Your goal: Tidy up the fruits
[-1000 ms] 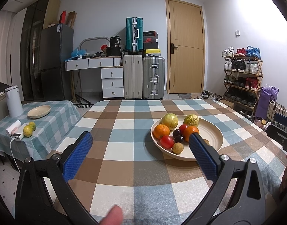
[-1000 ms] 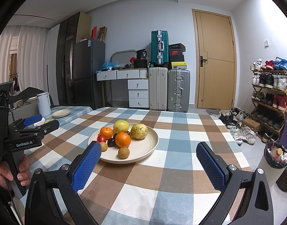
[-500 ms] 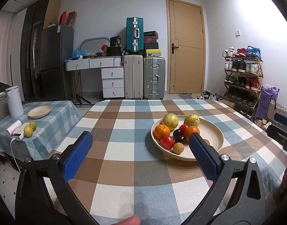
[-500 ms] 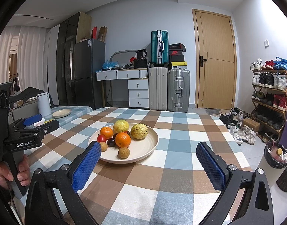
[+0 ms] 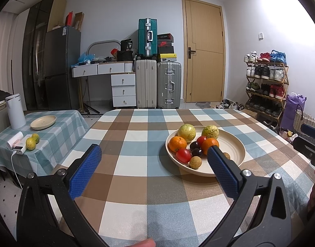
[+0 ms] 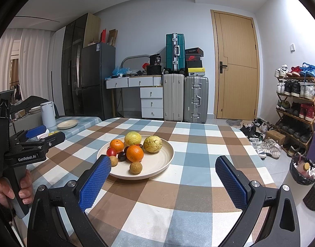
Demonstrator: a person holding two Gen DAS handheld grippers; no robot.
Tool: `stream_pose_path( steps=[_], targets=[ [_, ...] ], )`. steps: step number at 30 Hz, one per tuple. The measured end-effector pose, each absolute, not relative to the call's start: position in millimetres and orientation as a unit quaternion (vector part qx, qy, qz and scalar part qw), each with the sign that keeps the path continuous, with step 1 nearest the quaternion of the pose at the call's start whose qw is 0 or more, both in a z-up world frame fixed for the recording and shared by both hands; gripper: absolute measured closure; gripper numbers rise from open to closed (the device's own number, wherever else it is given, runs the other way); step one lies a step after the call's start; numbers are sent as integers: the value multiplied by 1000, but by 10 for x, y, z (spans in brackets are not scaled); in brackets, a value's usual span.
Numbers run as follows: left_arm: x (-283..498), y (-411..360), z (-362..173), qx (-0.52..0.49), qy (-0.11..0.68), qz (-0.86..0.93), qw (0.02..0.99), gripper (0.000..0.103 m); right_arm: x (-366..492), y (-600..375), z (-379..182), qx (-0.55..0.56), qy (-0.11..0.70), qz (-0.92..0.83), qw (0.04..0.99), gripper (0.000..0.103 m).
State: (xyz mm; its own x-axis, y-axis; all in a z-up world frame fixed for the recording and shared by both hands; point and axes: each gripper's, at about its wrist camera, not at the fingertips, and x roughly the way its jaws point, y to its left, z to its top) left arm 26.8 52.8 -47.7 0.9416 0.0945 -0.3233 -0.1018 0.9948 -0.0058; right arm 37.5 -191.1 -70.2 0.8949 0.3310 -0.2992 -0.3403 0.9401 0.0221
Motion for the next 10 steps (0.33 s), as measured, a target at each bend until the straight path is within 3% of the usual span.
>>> stream_pose_path(
  steps=[10],
  targets=[
    [283, 521, -515, -13, 171, 46, 984, 1, 374, -1911, -703, -16, 151, 172, 973, 0]
  ],
)
